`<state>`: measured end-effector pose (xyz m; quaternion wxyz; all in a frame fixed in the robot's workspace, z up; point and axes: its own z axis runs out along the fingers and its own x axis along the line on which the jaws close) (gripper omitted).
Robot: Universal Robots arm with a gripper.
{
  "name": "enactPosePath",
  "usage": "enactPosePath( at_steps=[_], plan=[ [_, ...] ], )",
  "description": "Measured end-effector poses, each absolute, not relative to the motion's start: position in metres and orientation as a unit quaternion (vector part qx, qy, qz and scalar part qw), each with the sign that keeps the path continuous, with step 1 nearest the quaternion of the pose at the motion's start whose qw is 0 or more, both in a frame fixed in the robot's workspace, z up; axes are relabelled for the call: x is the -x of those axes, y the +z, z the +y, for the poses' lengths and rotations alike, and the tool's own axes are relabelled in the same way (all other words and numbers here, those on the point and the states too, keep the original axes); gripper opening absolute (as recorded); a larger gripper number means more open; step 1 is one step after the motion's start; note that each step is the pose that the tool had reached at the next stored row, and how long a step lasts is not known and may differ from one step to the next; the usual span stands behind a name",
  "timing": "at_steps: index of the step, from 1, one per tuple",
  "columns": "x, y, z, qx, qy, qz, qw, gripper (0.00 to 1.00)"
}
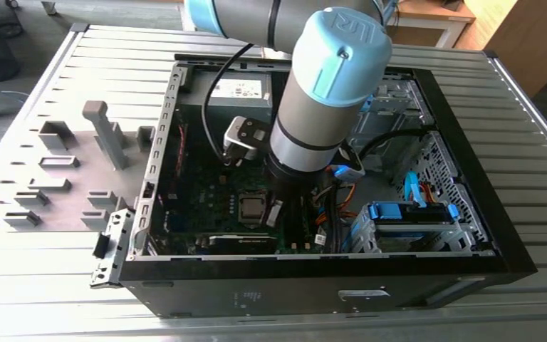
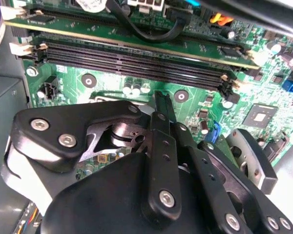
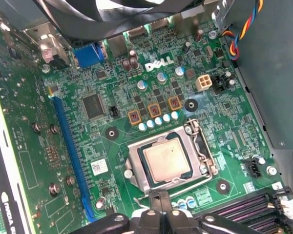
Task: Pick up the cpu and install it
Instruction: 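Install the first cpu locking lever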
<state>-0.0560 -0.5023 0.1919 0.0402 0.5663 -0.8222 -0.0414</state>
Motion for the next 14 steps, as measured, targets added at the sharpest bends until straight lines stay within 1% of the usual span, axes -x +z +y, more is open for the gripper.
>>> enactPosePath(
  at_steps=[14],
  plan=[
    [0.0536,0.1913,-0.5025,-0.566,-0.041,-0.822,0.04,0.11]
  ],
)
